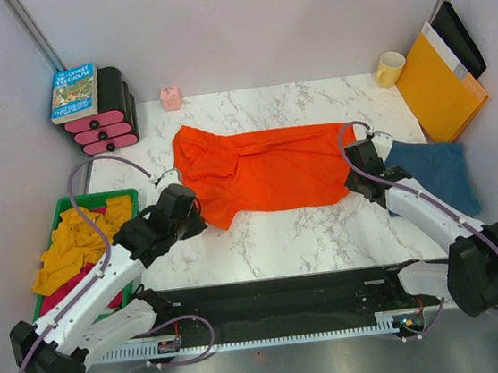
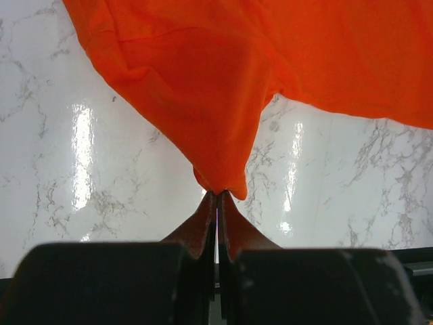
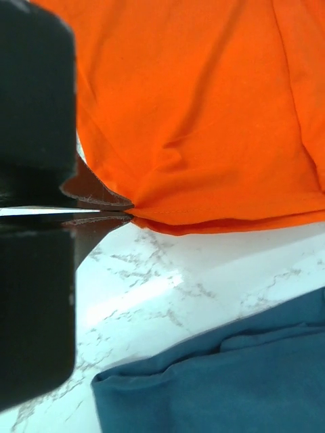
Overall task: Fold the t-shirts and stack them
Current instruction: Grap the side of the flattened tshirt closest away from the robot with both arms, then fold the other side of the tshirt into a rectangle
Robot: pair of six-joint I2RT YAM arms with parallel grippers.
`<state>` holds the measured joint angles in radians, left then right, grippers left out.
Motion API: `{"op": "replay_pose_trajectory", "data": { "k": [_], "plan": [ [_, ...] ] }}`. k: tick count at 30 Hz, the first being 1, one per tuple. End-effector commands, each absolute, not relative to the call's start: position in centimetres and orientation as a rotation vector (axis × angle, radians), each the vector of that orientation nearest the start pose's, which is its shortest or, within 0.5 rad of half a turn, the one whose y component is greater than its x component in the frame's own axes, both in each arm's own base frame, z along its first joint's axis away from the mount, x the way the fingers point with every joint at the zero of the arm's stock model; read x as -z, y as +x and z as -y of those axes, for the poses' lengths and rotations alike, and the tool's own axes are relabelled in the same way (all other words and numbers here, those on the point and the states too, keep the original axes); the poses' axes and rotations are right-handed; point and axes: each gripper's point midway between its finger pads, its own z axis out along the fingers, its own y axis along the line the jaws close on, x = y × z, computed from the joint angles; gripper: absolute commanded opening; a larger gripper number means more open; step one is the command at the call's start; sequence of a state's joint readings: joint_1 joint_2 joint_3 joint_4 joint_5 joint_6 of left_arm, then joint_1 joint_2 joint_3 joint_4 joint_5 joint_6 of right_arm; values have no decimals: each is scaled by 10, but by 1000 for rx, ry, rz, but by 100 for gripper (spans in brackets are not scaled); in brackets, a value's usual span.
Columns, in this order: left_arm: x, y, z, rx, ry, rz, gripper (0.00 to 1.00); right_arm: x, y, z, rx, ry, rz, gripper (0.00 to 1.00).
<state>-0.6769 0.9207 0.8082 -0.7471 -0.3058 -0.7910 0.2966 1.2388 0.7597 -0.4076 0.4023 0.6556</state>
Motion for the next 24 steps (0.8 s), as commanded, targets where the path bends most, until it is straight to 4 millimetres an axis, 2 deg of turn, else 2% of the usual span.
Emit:
{"op": "replay_pose_trajectory", "data": {
  "k": [1,8,16,20,24],
  "plan": [
    [-168,207,134,343,-293,-2351,2,-94,283,-35,94,630,-2309,0],
    [-172,187,125,374,-313,-2373,2,-102,254,-27,95,629,-2315,0],
    [-156,166,116,355,-323,-2451,2,-109,244,-20,106,661,-2285,0],
    [-159,176,113,307,-335,-2426,2,-110,251,-22,104,675,-2282,0],
    [-171,198,114,228,-304,-2380,2,-127,272,-26,92,674,-2242,0]
  ]
}}
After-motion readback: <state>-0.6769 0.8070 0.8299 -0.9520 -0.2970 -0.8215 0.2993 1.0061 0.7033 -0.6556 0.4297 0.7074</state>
